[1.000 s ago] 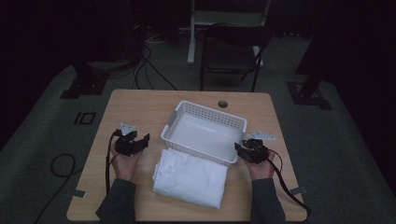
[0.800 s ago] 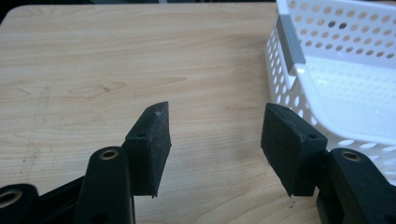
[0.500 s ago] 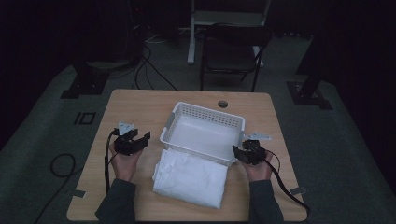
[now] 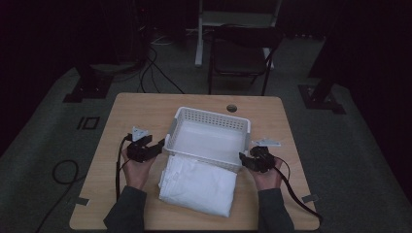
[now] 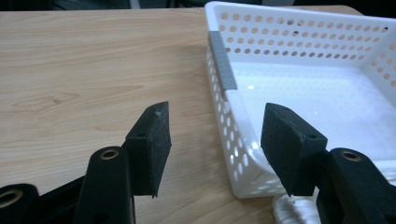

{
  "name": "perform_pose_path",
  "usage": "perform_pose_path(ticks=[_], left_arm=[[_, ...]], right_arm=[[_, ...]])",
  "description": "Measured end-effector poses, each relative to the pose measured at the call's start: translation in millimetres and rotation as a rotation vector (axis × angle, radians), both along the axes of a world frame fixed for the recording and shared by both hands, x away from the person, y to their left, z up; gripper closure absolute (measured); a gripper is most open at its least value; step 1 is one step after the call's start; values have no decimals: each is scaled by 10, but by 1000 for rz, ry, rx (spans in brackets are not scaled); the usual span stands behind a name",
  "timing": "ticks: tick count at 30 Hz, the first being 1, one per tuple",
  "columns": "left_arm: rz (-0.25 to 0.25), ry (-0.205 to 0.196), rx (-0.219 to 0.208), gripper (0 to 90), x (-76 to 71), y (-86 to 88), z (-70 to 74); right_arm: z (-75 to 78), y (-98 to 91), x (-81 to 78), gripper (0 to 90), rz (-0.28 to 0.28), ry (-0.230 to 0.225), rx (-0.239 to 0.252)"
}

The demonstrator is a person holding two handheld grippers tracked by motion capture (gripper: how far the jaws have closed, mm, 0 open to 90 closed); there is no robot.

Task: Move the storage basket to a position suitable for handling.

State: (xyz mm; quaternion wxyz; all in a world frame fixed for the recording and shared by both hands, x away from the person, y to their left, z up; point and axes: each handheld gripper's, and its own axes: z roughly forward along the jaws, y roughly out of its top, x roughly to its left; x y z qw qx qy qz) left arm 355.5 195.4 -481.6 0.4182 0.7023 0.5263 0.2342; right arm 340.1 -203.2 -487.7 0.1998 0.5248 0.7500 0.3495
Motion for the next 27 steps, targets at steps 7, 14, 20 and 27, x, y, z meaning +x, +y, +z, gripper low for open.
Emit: perform_pose_path(ticks=[7, 14, 20, 27], left_arm=[[-9, -1, 1, 428, 29, -47, 1], [-13, 21, 7, 452, 46, -67, -36], [-23, 42, 20, 504, 74, -77, -92], [-13, 52, 13, 574, 96, -36, -129]], right_arm=[[-14, 25, 61, 561, 11, 5, 1], [6, 15, 250, 617, 22, 15, 15], [-4, 32, 342, 629, 45, 11, 32], [-11, 62, 430, 647, 59, 9, 47]])
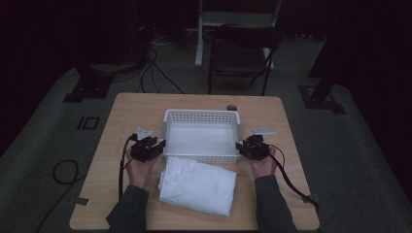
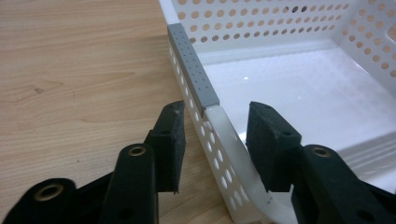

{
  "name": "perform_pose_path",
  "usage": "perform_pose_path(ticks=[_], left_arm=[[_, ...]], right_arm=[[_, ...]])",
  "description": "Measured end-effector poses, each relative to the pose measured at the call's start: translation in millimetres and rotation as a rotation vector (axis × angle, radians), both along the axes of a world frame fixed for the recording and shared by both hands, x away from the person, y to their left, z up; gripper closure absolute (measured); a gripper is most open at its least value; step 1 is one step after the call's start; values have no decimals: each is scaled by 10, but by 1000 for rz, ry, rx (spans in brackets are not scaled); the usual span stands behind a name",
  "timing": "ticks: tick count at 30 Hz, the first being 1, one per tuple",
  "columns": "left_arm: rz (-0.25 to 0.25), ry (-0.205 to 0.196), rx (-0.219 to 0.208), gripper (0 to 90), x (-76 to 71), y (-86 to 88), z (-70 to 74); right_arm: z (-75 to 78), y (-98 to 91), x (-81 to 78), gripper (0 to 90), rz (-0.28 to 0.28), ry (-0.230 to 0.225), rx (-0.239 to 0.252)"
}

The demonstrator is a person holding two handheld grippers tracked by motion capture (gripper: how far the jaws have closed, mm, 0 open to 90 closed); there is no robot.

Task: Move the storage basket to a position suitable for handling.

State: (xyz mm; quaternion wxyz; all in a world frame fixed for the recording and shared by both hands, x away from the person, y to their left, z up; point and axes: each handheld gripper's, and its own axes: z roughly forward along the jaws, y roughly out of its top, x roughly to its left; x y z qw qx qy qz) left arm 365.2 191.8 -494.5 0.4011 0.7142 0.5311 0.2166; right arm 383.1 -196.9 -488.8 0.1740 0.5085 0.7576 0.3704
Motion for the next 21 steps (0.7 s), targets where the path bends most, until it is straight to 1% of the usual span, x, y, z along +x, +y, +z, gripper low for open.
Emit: perform_pose_path(ticks=[3, 4, 5, 6, 7, 12, 21], left_arm=[[-6, 5, -3, 625, 4, 5, -14], [-12, 10, 1, 625, 1, 2, -20], [-8, 7, 4, 655, -5, -7, -19], [-4, 10, 19, 657, -11, -16, -9], [-2, 14, 24, 660, -16, -16, -1], [5, 19, 13, 665, -44, 10, 5], [17, 25, 30, 664, -75, -2, 19]], right_arm=[[-1, 16, 15, 649, 7, -2, 0], [-2, 22, 21, 649, 11, -3, 1], [-4, 31, 30, 651, 14, -2, 4], [-3, 39, 37, 651, 15, -5, -2], [0, 52, 45, 653, 15, -5, -8], [-6, 70, 75, 658, 19, -8, 0], [-11, 82, 117, 665, 27, -11, 5]])
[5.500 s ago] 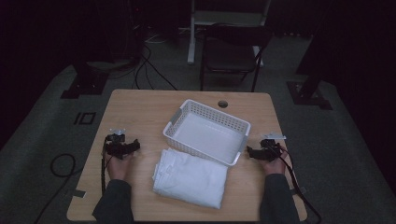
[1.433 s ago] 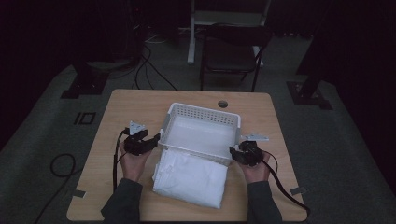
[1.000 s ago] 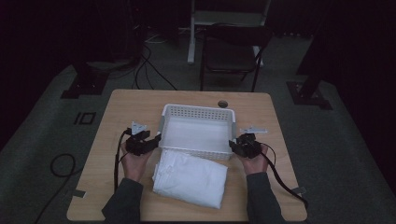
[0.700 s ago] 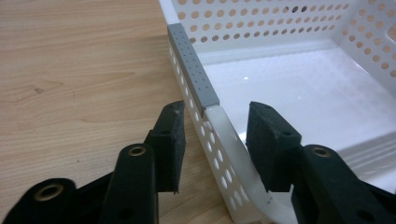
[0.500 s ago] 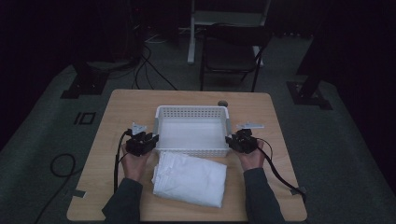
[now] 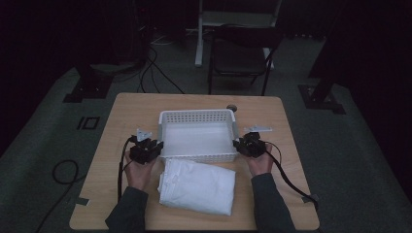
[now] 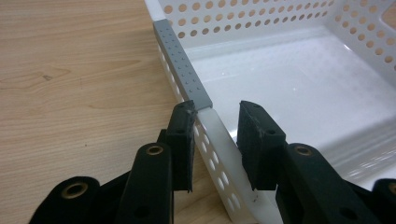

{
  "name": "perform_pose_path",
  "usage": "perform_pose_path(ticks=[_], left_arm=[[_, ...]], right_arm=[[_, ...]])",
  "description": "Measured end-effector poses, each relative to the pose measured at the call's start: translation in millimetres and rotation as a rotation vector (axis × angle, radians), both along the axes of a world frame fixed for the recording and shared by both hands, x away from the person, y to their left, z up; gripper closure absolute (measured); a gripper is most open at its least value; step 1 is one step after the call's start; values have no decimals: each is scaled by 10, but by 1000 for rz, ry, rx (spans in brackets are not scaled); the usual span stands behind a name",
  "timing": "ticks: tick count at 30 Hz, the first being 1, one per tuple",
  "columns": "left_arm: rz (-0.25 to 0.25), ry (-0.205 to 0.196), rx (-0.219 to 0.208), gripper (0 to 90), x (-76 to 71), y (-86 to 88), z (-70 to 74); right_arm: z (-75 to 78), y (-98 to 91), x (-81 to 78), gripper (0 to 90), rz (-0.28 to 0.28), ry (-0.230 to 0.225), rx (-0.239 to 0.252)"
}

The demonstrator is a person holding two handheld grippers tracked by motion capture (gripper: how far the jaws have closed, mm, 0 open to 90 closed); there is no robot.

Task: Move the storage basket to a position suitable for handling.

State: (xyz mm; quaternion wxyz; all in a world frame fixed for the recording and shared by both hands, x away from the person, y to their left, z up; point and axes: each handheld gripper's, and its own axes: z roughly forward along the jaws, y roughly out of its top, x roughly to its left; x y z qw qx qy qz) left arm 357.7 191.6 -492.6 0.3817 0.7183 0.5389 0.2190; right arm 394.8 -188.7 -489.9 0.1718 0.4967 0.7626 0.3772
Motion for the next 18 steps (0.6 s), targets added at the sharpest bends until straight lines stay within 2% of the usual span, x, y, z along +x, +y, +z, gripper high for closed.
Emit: perform_pose_path(ticks=[7, 11, 18], left_arm=[[0, -39, 35, 668, 52, 8, -18], [2, -46, 24, 672, 91, 43, -28], [10, -54, 28, 674, 149, 48, -35]], right_arm=[[0, 17, 39, 661, 2, 4, 6], [-2, 27, 50, 652, 9, 9, 19], [-11, 21, 92, 650, 12, 16, 49]])
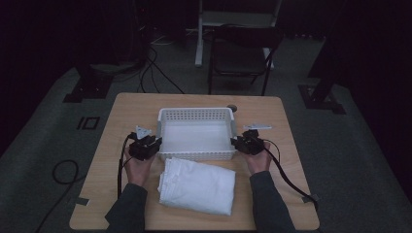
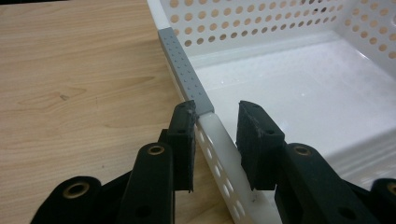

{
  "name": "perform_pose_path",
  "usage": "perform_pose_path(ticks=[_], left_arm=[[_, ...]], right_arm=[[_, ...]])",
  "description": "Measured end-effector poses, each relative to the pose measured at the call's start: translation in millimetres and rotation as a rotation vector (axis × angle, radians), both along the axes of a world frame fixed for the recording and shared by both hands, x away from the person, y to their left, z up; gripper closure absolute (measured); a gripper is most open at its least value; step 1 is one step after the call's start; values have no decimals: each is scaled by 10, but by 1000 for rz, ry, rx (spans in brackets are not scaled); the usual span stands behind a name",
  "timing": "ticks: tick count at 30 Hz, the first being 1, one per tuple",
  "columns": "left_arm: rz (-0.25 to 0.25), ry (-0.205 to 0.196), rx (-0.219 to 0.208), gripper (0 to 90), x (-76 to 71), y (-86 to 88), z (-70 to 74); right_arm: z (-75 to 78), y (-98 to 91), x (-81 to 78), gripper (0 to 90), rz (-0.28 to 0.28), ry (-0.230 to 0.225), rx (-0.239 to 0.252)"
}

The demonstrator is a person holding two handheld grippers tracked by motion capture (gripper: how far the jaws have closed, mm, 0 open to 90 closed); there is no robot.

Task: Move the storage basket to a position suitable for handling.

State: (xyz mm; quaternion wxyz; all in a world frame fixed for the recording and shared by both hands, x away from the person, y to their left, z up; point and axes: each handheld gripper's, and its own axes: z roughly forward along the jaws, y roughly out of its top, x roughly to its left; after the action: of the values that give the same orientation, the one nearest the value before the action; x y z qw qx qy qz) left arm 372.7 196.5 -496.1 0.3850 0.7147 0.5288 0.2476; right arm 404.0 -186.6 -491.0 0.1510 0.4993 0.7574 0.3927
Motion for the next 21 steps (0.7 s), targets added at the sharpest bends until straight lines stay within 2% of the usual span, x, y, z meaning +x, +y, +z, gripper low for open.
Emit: perform_pose_path(ticks=[6, 9, 12, 16, 18, 19, 21], left_arm=[[6, 8, 3, 683, 38, -22, 6], [1, 8, -20, 681, 57, -38, -4], [-6, 20, -51, 670, 64, -10, -6], [10, 1, -75, 552, 6, 30, 57], [16, -9, -66, 512, -21, 33, 82], [21, -23, -48, 512, -88, 38, 129], [16, -33, -38, 473, -160, 36, 166]], right_arm=[[3, 1, -12, 648, -11, 1, -3], [12, -13, -17, 646, -15, -7, -27], [21, -23, -19, 639, -17, -13, -30], [71, -39, -84, 574, -7, -48, -32], [85, -45, -110, 560, -4, -56, -42], [100, -54, -140, 547, -4, -63, -49], [150, -88, -250, 502, -7, -90, -70]])
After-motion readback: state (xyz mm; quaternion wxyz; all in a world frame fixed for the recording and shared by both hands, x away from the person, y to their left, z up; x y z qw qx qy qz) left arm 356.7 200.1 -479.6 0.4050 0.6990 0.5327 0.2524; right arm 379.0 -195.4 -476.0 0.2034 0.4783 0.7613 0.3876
